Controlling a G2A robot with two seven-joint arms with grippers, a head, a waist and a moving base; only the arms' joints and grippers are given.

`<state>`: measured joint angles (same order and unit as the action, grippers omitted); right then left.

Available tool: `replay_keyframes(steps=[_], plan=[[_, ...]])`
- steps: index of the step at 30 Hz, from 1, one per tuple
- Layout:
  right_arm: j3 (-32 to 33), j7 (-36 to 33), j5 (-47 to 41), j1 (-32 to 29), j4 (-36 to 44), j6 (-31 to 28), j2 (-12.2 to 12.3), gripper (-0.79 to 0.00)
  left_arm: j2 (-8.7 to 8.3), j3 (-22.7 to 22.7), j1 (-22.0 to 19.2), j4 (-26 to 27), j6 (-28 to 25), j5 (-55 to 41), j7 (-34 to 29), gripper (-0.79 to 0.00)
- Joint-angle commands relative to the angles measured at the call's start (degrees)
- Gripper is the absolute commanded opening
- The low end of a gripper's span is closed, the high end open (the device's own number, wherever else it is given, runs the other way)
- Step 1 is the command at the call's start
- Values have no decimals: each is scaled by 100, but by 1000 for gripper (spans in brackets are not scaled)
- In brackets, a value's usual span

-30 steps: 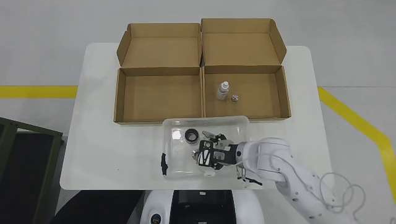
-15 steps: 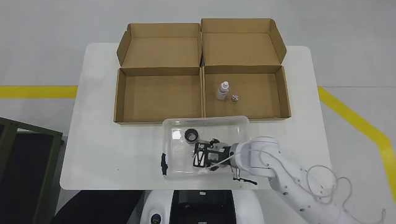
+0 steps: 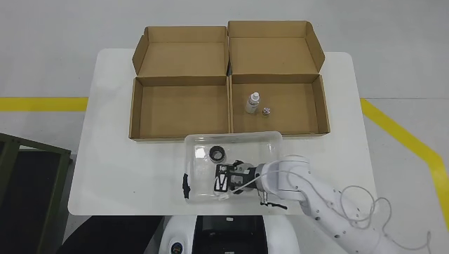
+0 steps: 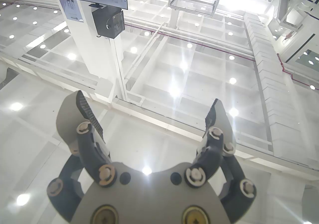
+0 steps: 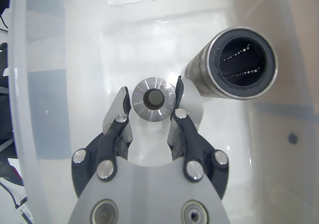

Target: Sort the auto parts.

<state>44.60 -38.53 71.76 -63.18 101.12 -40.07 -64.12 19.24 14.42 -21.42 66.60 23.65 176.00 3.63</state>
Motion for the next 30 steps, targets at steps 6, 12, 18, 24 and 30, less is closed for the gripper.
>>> replay_keyframes(steps=[6, 12, 18, 24, 30], plan=[[72, 39, 14, -10, 111, -100, 22, -785, 0, 0, 0, 0, 0, 0, 0, 0], [189, 87, -90, -67, 486, -202, 56, -785, 0, 0, 0, 0, 0, 0, 0, 0], [304, 66, -109, -116, 1037, -223, 90, -785, 0, 0, 0, 0, 0, 0, 0, 0], [456, 502, -242, -175, 1429, 60, 86, -785, 0, 0, 0, 0, 0, 0, 0, 0], [615, 1131, -242, -209, 1583, 539, 55, -785, 0, 0, 0, 0, 0, 0, 0, 0]])
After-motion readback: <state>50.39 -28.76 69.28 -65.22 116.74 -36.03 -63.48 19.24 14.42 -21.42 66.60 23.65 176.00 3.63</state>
